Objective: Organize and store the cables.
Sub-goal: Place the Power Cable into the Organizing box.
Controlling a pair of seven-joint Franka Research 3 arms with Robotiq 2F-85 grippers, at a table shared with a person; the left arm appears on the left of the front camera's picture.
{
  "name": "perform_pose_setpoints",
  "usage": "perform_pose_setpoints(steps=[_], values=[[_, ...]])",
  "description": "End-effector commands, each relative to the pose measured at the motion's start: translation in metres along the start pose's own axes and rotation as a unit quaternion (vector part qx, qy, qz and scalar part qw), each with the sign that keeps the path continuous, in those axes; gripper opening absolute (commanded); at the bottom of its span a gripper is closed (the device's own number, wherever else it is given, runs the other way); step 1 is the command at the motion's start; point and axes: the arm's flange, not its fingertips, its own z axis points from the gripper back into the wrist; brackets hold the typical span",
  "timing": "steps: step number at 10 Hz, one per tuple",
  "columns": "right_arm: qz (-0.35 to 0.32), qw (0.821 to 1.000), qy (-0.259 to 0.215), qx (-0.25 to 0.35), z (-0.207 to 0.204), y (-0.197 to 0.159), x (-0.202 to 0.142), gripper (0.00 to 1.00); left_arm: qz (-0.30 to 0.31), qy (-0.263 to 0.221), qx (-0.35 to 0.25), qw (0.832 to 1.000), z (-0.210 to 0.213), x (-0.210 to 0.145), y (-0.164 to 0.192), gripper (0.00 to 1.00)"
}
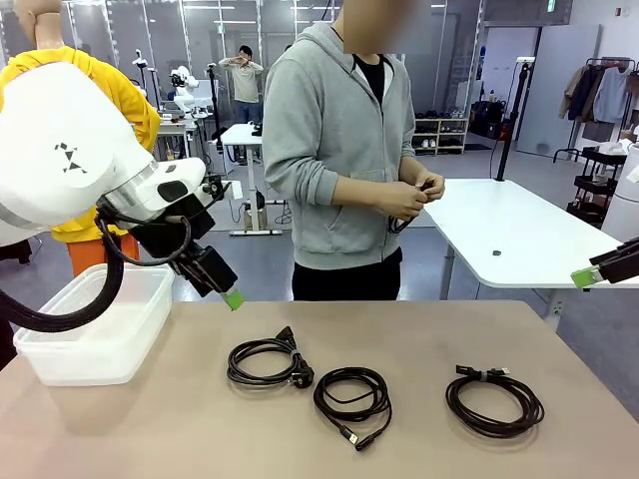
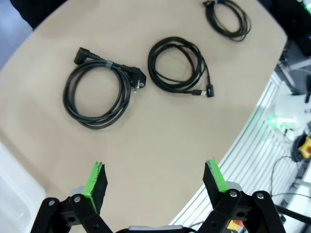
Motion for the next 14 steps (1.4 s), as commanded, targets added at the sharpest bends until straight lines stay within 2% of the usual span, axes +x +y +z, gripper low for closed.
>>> perform_pose_setpoints(steps=[1, 5, 6, 8, 9, 10, 11, 14], values=[[-0.009, 1.000, 0.005, 0.002, 0.000, 0.000, 0.004, 1.00, 0.003, -0.019, 0.008, 1.000, 0.022, -0.004, 0.001, 1.00], [-0.009, 1.000, 0.005, 0.002, 0.000, 0.000, 0.004, 1.00, 0.002, -0.019, 0.008, 1.000, 0.021, -0.001, 0.002, 1.00], [-0.009, 1.000, 0.005, 0.002, 0.000, 0.000, 0.004, 1.00, 0.056, -0.028, -0.044, 0.997, 0.005, 0.030, -0.016, 1.00], [-0.009, 1.000, 0.005, 0.002, 0.000, 0.000, 0.004, 1.00, 0.133, 0.000, -0.006, 0.991, -0.029, 0.086, -0.046, 1.00], [-0.009, 1.000, 0.005, 0.002, 0.000, 0.000, 0.004, 1.00, 0.167, 0.032, 0.011, 0.985, -0.046, 0.108, -0.054, 1.00], [-0.009, 1.000, 0.005, 0.002, 0.000, 0.000, 0.004, 1.00, 0.218, 0.061, 0.031, 0.974, -0.061, 0.124, -0.054, 1.00], [-0.009, 1.000, 0.005, 0.002, 0.000, 0.000, 0.004, 1.00, 0.250, 0.069, 0.030, 0.965, -0.076, 0.141, -0.054, 1.00], [-0.009, 1.000, 0.005, 0.002, 0.000, 0.000, 0.004, 1.00, 0.296, 0.081, 0.098, 0.947, -0.096, 0.154, -0.047, 1.00]])
